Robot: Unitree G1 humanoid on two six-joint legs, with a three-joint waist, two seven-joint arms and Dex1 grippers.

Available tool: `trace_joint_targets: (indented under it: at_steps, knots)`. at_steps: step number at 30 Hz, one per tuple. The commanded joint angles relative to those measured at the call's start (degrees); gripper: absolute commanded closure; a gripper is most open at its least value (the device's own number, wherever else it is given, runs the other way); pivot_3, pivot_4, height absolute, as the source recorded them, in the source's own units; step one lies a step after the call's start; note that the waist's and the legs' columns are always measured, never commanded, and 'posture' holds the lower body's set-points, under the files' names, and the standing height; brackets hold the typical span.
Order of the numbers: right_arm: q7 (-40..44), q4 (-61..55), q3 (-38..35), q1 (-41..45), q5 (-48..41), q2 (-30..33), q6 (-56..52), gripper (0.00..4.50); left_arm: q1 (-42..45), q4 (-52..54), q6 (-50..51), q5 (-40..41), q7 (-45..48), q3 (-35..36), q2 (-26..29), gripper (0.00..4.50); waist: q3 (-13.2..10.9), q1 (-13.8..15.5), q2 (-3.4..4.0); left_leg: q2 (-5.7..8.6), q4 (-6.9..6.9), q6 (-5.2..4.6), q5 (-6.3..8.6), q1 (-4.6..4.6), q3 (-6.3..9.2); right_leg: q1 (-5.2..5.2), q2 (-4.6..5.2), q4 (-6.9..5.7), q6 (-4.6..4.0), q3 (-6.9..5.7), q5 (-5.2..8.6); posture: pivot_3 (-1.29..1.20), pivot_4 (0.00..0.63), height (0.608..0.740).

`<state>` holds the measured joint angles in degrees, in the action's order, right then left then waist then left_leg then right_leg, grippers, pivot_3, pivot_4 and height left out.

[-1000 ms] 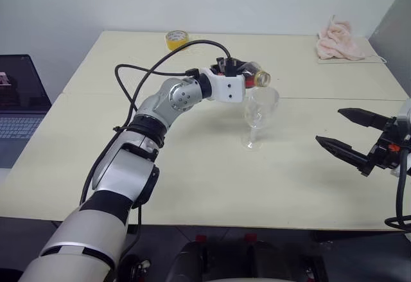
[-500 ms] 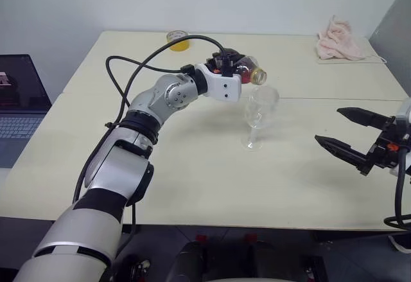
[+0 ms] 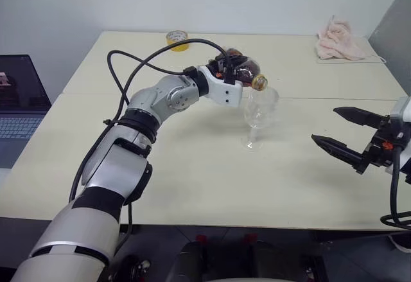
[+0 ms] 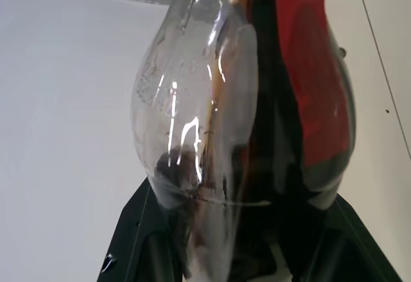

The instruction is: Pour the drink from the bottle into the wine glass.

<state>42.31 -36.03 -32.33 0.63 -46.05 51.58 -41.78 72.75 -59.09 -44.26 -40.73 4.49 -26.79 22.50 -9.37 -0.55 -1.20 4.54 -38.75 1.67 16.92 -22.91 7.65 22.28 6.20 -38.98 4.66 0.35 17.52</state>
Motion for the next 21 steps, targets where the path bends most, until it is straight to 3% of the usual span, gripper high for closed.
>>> trace_joint_targets:
  at_steps: [1, 21]
  knots:
    - [-0.2, -0.8, -0.3, 0.6, 0.5, 0.8, 1.3, 0.0, 2.5, 0.8, -0.1, -0.6, -3.1, 0.3, 1.1, 2.79, 0.0, 0.0, 0.0, 0.0, 0.0, 0.0, 0.0, 0.0, 0.0, 0.0, 0.0, 0.0, 0.0, 0.0, 0.0, 0.0, 0.15, 0.74]
    - [-0.3, -0.7, 1.4, 1.2, 1.1, 0.4, 2.0, 0.0, 3.3, 1.2, 0.4, -2.8, -7.8, -0.8, 1.5, 2.79, 0.0, 0.0, 0.0, 0.01, -0.02, 0.0, 0.0, -0.01, -0.01, 0.01, 0.01, -0.01, 0.0, 0.0, 0.0, 0.0, 0.15, 0.74]
